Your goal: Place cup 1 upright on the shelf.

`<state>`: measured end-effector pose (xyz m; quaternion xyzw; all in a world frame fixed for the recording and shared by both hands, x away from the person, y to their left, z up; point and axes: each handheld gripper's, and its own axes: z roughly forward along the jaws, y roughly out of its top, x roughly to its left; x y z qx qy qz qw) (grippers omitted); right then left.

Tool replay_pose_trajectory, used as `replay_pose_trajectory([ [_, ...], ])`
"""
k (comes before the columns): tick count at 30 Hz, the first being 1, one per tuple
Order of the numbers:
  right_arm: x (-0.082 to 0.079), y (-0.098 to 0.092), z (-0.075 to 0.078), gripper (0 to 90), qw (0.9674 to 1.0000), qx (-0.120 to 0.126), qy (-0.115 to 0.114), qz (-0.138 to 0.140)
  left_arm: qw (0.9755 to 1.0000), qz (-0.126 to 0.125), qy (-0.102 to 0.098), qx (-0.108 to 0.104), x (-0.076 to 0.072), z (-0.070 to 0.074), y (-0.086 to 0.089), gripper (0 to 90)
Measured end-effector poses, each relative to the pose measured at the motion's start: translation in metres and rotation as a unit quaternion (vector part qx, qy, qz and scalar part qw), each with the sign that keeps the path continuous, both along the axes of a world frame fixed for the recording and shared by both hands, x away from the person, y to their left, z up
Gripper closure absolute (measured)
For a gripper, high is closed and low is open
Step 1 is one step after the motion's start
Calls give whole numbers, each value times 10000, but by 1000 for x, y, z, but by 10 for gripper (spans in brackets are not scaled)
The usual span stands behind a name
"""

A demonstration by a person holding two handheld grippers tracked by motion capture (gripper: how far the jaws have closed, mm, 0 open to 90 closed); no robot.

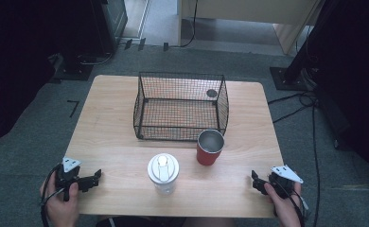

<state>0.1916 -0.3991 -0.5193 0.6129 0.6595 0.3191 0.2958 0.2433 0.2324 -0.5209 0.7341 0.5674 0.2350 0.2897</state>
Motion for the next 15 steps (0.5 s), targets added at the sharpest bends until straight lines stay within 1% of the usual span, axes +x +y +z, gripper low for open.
replay_pose_trajectory([
  [1,0,3,2,139,10000,-35,-22,63,10000,-3,-3,0,0,0,0,0],
  [3,-1,12,10,134,9998,3,-90,183,10000,-2,-3,-2,0,0,0,0],
  [4,-1,12,10,134,9998,3,-90,183,10000,-1,-4,-3,0,0,0,0],
  [6,0,18,14,117,9996,10,-122,259,10000,-4,-1,-2,0,0,0,0],
  [7,1,24,18,102,9993,31,-135,361,10000,-5,-3,-6,0,0,0,0],
  [9,0,31,22,102,9986,-73,-194,479,10000,-3,-6,-4,0,0,0,0],
  [10,0,31,22,102,9986,-73,-194,479,10000,-3,-5,-4,0,0,0,0],
  [11,-1,37,27,100,9978,-65,-268,599,10000,-5,-4,-3,0,0,0,0],
  [12,-1,40,29,94,9974,-15,-296,658,10000,-12,1,5,0,0,0,0],
  [14,-1,44,33,91,9969,75,-312,713,10000,-3,-5,-5,0,0,0,0],
  [15,-1,44,33,91,9969,75,-312,713,10000,-11,3,5,0,0,0,0],
])
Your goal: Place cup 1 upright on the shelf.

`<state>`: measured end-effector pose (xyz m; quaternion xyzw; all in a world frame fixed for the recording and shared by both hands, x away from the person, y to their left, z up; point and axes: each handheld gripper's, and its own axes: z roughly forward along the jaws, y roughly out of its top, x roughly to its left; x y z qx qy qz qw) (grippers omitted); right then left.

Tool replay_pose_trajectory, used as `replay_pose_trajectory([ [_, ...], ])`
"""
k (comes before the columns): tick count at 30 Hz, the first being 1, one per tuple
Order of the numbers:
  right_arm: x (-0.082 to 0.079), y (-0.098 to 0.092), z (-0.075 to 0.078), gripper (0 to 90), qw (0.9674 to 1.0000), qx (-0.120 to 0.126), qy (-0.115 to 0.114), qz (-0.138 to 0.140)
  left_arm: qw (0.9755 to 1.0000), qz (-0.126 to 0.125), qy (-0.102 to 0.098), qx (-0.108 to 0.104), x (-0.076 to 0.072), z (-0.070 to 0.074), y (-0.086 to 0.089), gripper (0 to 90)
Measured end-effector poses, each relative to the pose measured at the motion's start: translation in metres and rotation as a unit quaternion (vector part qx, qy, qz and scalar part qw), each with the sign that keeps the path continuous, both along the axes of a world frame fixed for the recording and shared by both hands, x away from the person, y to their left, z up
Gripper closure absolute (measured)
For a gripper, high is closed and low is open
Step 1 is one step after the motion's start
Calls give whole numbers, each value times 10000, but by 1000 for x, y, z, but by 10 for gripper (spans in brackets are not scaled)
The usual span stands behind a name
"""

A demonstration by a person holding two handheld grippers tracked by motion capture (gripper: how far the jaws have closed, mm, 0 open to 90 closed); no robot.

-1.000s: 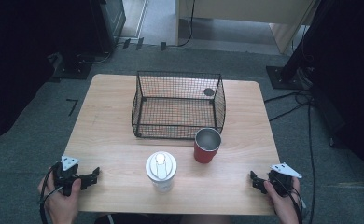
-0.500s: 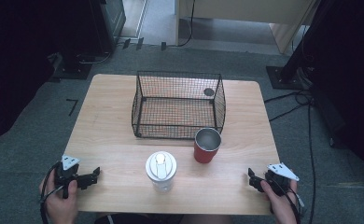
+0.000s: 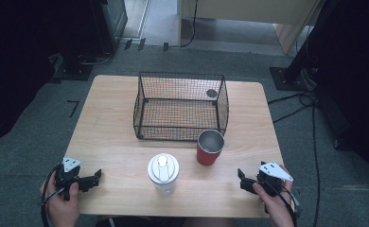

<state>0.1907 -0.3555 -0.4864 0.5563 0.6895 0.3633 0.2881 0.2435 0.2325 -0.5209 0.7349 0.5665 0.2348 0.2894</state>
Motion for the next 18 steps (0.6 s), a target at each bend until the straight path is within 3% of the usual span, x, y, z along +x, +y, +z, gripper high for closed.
replay_pose_trajectory([
  [5,3,10,7,91,9999,114,-52,111,10000,9,-8,-9,0,0,0,0],
  [18,14,34,12,91,9992,141,-244,277,10000,9,-9,-9,0,0,0,0],
])
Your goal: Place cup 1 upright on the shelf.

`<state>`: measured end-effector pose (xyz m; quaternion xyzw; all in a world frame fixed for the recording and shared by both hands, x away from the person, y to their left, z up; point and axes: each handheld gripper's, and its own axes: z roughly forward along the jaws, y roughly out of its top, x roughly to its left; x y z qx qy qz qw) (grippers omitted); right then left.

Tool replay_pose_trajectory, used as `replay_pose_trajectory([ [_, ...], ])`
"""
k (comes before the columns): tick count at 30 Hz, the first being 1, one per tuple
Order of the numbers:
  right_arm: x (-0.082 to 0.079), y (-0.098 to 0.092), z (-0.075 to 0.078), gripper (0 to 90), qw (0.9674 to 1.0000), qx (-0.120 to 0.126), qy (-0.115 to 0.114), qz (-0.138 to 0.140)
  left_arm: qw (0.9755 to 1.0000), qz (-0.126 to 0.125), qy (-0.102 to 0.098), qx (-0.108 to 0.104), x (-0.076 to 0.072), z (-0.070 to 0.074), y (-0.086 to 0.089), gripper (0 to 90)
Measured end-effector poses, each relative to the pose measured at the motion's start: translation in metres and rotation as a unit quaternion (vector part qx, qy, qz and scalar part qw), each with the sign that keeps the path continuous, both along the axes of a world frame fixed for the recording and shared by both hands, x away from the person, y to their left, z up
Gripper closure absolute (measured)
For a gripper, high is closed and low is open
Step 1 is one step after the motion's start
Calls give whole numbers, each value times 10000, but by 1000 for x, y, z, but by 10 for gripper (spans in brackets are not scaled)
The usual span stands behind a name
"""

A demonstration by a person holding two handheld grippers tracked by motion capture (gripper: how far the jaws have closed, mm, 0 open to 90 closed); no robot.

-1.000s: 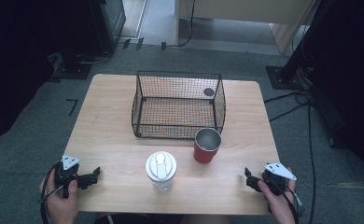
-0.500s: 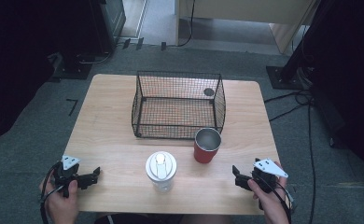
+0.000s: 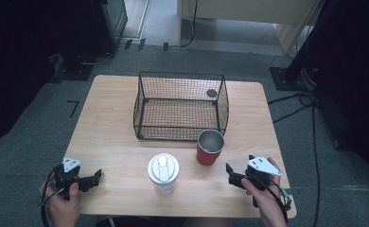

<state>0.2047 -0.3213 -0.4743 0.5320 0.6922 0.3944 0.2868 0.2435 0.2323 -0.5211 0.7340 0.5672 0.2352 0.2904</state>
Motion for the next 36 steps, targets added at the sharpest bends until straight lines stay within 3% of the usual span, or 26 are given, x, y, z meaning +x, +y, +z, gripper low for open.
replay_pose_trajectory([
  [8,7,17,3,91,9996,147,-121,188,10000,0,0,0,0,0,0,0],
  [20,15,39,7,74,9986,165,-284,413,10000,0,1,0,0,0,0,0],
  [30,25,59,11,26,9990,127,-282,309,10000,0,0,2,0,0,0,0],
  [36,33,68,11,0,9990,322,-292,114,10000,0,1,-1,0,0,0,0],
])
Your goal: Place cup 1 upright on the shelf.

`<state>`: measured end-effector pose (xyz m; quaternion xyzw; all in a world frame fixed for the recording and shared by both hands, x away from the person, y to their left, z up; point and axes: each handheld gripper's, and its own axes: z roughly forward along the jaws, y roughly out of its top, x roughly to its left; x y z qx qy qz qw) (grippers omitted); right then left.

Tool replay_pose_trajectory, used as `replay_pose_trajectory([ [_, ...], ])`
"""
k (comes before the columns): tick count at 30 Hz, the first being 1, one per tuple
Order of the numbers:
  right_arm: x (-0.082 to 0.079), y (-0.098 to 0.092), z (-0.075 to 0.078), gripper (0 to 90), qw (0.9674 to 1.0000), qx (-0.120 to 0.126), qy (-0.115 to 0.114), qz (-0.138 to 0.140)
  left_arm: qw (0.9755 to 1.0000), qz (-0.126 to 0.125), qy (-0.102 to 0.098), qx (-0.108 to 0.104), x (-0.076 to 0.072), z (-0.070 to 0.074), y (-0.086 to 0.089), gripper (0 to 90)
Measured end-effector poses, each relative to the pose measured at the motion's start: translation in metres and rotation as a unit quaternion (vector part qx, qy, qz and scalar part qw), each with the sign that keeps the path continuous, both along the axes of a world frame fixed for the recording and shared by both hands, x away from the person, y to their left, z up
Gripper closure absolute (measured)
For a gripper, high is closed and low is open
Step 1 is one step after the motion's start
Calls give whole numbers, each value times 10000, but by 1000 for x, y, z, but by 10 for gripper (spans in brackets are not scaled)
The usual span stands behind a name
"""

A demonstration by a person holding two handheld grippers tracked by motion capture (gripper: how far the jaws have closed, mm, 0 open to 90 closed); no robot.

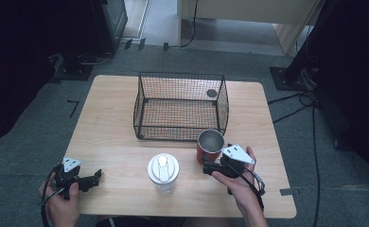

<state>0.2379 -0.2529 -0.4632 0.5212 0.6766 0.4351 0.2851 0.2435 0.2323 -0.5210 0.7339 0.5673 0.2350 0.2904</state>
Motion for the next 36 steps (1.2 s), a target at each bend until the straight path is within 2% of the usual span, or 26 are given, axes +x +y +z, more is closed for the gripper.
replay_pose_trajectory([
  [5,8,10,0,0,10000,-45,-42,-4,10000,0,0,-1,0,0,0,0],
  [13,15,16,0,7,9999,-96,-55,-118,10000,-1,0,1,0,0,0,0],
  [17,17,19,-2,66,9997,-135,-111,-163,10000,-2,0,3,0,0,0,0],
  [19,18,19,-1,68,9998,-107,-77,-161,10000,1,-3,0,0,0,0,0],
  [28,14,18,1,75,9996,-232,-106,-140,10000,-1,1,2,0,0,0,0],
  [32,12,18,3,76,9997,-199,-137,-84,10000,-2,0,3,0,0,0,0],
  [36,8,20,15,76,9994,-168,-304,41,10000,-1,-2,-1,0,0,0,0],
])
